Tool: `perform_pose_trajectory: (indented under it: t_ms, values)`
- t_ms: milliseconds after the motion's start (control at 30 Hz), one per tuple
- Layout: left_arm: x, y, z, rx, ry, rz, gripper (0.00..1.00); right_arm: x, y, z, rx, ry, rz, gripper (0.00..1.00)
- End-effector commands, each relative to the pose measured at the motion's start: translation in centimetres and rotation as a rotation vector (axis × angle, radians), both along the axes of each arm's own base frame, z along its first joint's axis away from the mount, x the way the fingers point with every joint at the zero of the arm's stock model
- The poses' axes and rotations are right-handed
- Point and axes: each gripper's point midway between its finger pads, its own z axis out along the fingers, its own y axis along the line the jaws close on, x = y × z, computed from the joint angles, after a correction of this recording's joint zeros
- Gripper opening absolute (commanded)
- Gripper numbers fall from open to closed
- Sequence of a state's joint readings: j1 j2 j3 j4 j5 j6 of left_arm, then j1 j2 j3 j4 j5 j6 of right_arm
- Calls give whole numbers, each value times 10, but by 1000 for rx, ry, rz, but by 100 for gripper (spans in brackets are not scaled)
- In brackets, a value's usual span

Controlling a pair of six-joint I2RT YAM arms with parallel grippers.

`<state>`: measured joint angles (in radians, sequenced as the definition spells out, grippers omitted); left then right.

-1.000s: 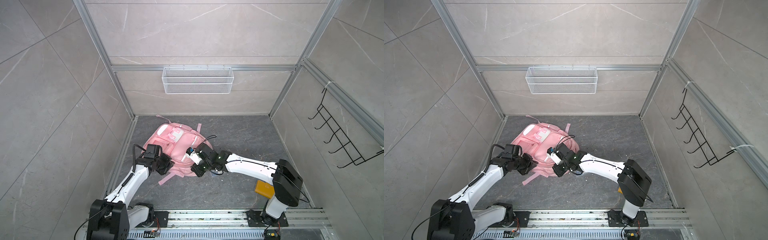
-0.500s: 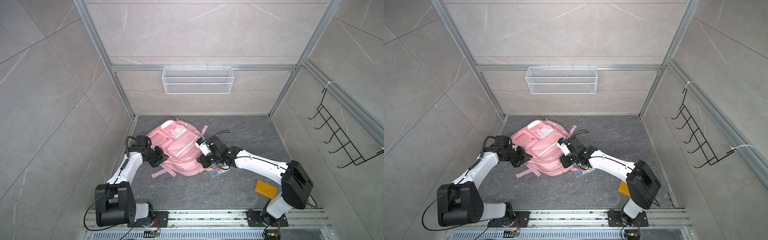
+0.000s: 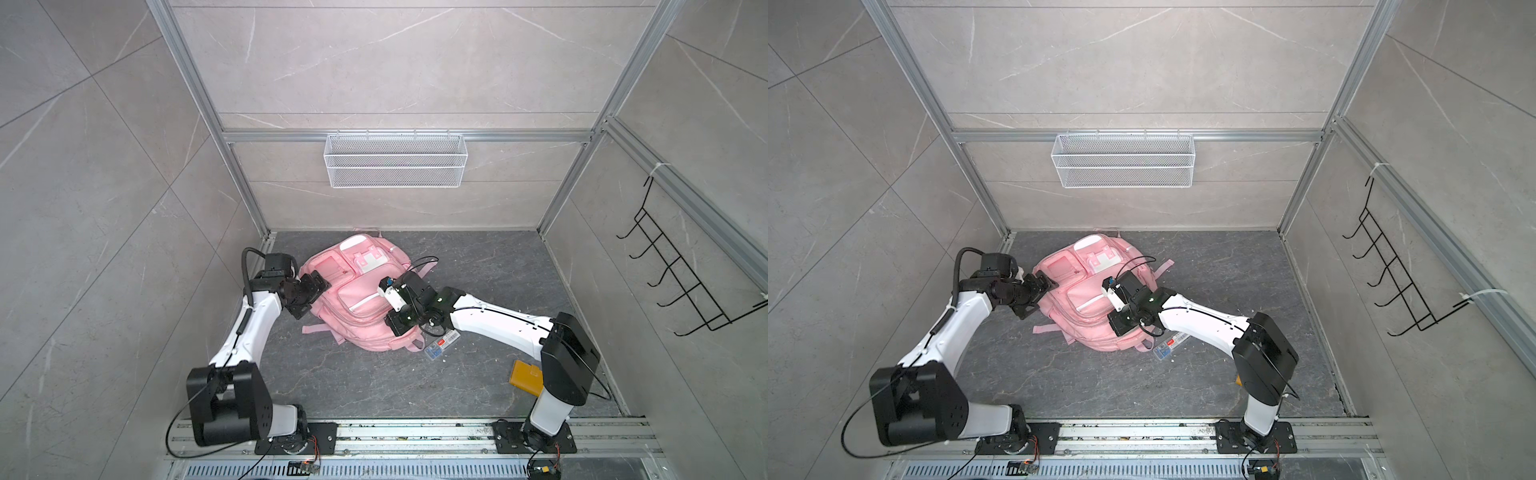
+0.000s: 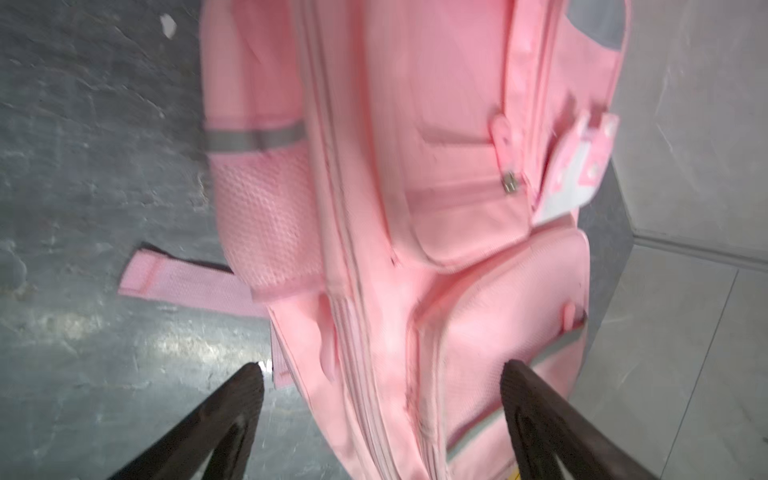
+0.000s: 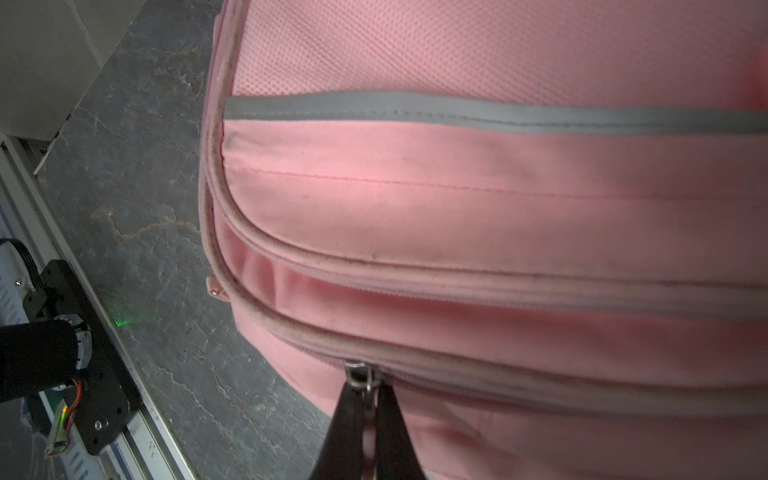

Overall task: Pack the student bag
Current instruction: 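Pull the zipper pull along the backpack top with the right gripper while left holds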

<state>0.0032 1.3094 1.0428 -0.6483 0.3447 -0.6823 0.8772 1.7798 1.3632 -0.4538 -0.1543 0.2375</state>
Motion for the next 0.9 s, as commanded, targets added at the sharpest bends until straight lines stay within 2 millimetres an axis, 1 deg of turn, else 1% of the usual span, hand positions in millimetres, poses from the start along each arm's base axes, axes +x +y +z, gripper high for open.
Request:
perform_pose_trajectory:
  t_ms: [0,33,100,200,267,400,500,567,600,733,867]
  values:
    - [-45,-23,5,-45,34,-1,88,9,11,10,39,-9,-38,0]
    - [-56,-29,4,-61,43,10,85,7,13,11,49,-8,-26,0]
    - [-70,-41,2,-106,46,28,82,4,15,9,48,-1,-8,0]
    - [-75,-59,-1,-180,42,40,76,-2,17,6,61,16,11,0]
    - [-73,-68,-5,-191,41,35,74,-6,20,6,78,23,29,0]
    - [-58,-87,-13,-215,37,20,74,-12,27,4,83,32,58,0]
    - [-48,-97,-20,-241,33,19,73,-12,31,6,96,27,64,0]
    - [-45,-102,-26,-242,49,9,72,-13,33,6,103,27,64,0]
    - [-43,-104,-28,-241,55,2,69,-12,34,7,105,27,62,0]
    - [-46,-109,-40,-234,92,-10,45,-12,37,5,113,31,56,0]
    - [-47,-108,-50,-240,102,6,31,-12,38,4,108,38,62,0]
